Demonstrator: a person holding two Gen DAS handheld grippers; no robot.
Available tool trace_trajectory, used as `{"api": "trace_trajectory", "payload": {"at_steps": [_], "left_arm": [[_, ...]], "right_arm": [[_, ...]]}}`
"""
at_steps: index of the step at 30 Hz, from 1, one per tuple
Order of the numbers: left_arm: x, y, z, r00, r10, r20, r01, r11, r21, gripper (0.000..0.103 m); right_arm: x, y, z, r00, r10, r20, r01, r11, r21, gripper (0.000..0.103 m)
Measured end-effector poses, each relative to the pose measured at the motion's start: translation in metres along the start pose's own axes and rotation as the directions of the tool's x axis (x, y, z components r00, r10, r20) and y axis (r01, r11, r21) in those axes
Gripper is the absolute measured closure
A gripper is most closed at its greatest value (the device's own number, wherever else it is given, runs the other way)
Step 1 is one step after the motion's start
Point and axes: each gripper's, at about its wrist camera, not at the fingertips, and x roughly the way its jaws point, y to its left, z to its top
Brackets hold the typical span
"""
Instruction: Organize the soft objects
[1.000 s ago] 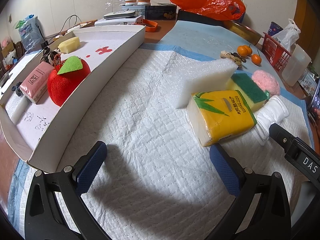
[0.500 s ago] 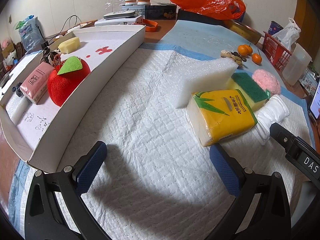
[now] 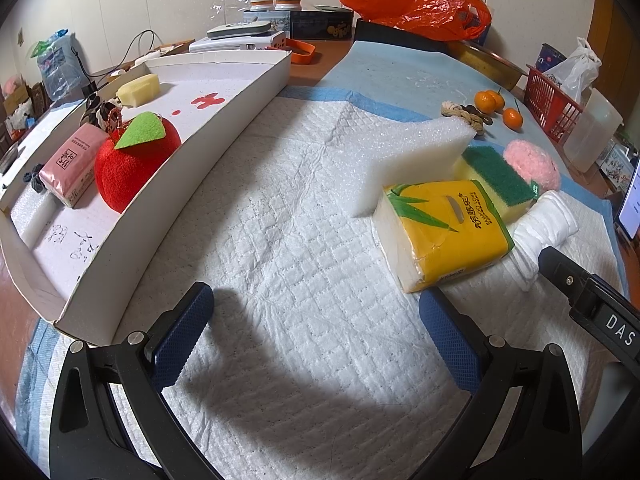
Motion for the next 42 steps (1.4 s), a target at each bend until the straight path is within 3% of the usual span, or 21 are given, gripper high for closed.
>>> {"api": "trace_trajectory", "payload": {"at_steps": [42], "left_arm": [[-0.0015, 0.0001, 0.0006, 1.000, 0.002, 0.000, -0.002, 1.000, 0.000, 0.000]], "right_arm": [[-0.0001, 0.0003, 0.0000, 1.000, -0.001, 0.001, 0.001, 1.000, 0.000, 0.000]]}}
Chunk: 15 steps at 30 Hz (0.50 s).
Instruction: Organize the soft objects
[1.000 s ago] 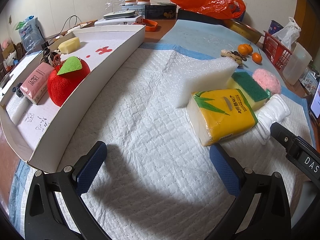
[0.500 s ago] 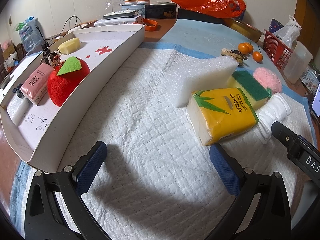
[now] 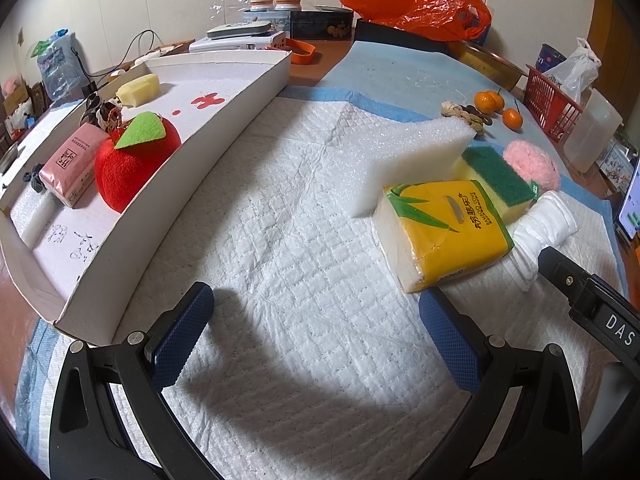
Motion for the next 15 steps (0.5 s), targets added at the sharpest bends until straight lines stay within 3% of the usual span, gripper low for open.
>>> {"api": "trace_trajectory", "payload": {"at_steps": [15], "left_arm": [[-0.0043, 0.0061, 0.0005, 0.999, -0.044, 0.018, 0.045, 0.998, -0.033, 0.000]], "right_arm": [[0.0001, 0.0002, 0.0001, 1.000, 0.000, 0.000, 0.000, 1.000, 0.000, 0.000]]}}
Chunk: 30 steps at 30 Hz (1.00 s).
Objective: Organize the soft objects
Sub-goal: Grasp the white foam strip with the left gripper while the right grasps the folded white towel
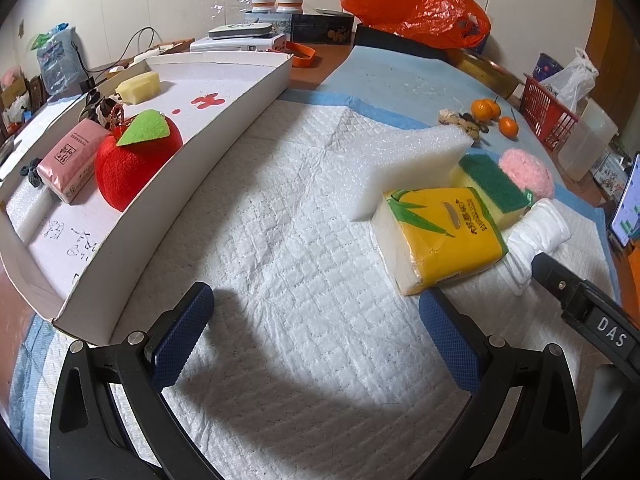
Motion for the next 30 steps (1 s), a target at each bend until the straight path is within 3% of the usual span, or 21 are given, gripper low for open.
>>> {"api": "trace_trajectory", "payload": {"at_steps": [2, 8, 14, 17, 22, 24, 27, 30], "left_arm": [[-0.002, 0.004, 0.000, 1.000, -0.027, 0.008, 0.027, 1.000, -0.011, 0.000], [-0.006, 0.012, 0.010, 0.995, -0.097, -0.005, 0.097, 0.989, 0.108, 0.000], [-0.009, -0.029, 0.025, 0.970, -0.241, -0.033, 0.240, 0.925, 0.295, 0.000], [-0.009, -0.033, 0.038, 0.966, -0.255, -0.034, 0.253, 0.918, 0.305, 0.000], [-0.026, -0.007, 0.079, 0.954, -0.297, 0.027, 0.283, 0.929, 0.237, 0.000], [-0.023, -0.010, 0.097, 0.952, -0.306, -0.002, 0.293, 0.911, 0.291, 0.000], [-0.011, -0.027, 0.112, 0.953, -0.298, -0.057, 0.294, 0.860, 0.416, 0.003], [0.011, -0.045, 0.117, 0.943, -0.292, -0.160, 0.332, 0.781, 0.530, 0.016]], "right_arm": [[0.000, 0.000, 0.000, 1.000, 0.000, 0.000, 0.000, 1.000, 0.000, 0.000], [0.000, 0.001, 0.000, 1.000, -0.003, -0.001, 0.003, 1.000, -0.002, 0.000], [0.001, -0.001, 0.000, 1.000, -0.004, -0.001, 0.004, 1.000, -0.004, 0.000], [0.003, 0.003, 0.000, 1.000, -0.027, -0.008, 0.027, 0.999, -0.024, 0.000], [-0.010, -0.019, -0.003, 0.998, 0.054, -0.038, -0.054, 0.999, -0.005, 0.000], [-0.022, -0.032, -0.007, 0.999, 0.047, -0.014, -0.046, 0.998, 0.036, 0.000], [-0.048, -0.043, -0.004, 0.996, 0.024, 0.092, -0.025, 1.000, 0.012, 0.000], [-0.070, -0.039, 0.011, 0.984, 0.022, 0.179, -0.008, 0.997, -0.078, 0.000]]}}
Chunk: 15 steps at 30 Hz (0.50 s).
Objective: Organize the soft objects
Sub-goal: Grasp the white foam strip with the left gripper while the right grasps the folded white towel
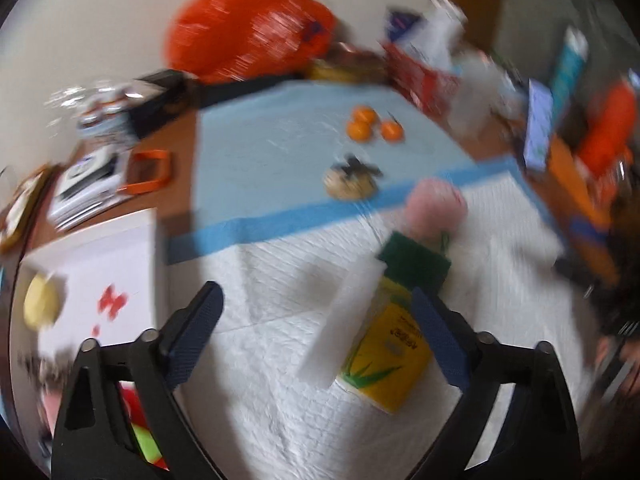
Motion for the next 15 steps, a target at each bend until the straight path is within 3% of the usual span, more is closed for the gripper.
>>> {"api": "trace_trajectory", "payload": {"at_steps": [5, 7, 8, 9, 15], "left_arm": [[0.017, -0.013, -0.008, 0.997, -0.056, -0.057, 0.061, 0.994, 0.090, 0.048], [0.027, -0.014, -0.009, 0.995, -0.060, -0.078, 0.067, 0.994, 0.085, 0.059], [0.031, -0.013, -0.010, 0.995, -0.061, -0.085, 0.068, 0.994, 0.080, 0.071], [0.035, -0.012, -0.010, 0.994, -0.061, -0.091, 0.067, 0.995, 0.074, 0.076], [0.033, -0.003, -0.012, 0.992, -0.103, -0.067, 0.107, 0.992, 0.065, 0.082]], "right_arm": [[0.016, 0.007, 0.013, 0.994, 0.023, -0.106, -0.028, 0.998, -0.049, 0.000], [0.014, 0.010, 0.010, 0.995, 0.026, -0.097, -0.030, 0.999, -0.035, 0.000], [0.012, 0.011, 0.009, 0.996, 0.025, -0.089, -0.028, 0.999, -0.030, 0.000], [0.011, 0.013, 0.008, 0.996, 0.024, -0.083, -0.026, 0.999, -0.026, 0.000], [0.003, 0.041, 0.011, 0.999, -0.027, -0.035, 0.026, 0.999, -0.019, 0.000]]}}
